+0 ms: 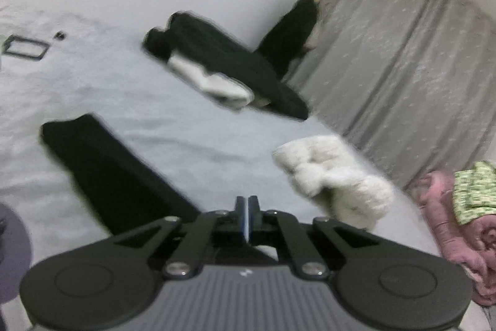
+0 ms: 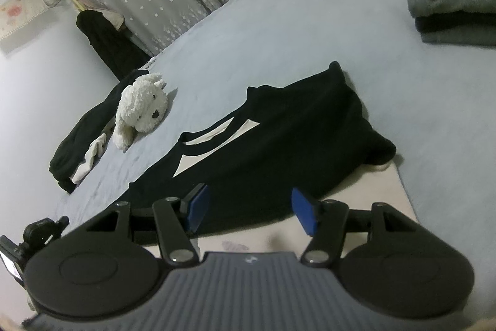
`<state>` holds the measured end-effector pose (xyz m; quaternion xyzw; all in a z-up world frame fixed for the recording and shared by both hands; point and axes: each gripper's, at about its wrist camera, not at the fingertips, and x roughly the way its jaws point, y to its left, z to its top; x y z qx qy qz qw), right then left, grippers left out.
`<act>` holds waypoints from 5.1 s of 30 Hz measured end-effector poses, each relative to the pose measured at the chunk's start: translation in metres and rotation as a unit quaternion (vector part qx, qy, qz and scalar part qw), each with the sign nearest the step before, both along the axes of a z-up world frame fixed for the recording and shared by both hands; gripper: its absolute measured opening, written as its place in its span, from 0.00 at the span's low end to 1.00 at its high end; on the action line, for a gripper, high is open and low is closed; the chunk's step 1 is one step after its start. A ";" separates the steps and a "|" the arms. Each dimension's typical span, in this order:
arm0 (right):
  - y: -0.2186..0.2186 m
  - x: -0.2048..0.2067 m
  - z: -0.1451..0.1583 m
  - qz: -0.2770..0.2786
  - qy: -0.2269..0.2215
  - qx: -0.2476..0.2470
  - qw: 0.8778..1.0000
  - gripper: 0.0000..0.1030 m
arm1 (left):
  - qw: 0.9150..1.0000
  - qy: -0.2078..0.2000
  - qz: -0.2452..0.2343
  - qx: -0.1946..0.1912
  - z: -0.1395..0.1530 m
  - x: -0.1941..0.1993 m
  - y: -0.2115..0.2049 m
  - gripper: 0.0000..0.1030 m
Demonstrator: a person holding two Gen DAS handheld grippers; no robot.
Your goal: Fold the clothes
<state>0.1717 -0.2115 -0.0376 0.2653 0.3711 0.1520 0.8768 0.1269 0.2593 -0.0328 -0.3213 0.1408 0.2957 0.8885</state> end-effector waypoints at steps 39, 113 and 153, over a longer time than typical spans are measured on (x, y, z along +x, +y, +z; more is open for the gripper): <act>0.015 -0.002 -0.002 0.029 -0.012 0.000 1.000 0.62 | 0.983 -0.140 -0.100 0.055 0.048 -0.006 -0.065 0.05; 0.245 0.038 -0.020 0.251 -0.114 -0.193 0.942 0.16 | 0.920 0.126 -0.357 -0.100 -0.043 0.034 -0.046 0.02; 0.094 0.073 0.134 0.051 -0.219 -0.051 0.973 0.10 | 0.874 0.170 -0.441 -0.110 -0.036 0.041 -0.050 0.05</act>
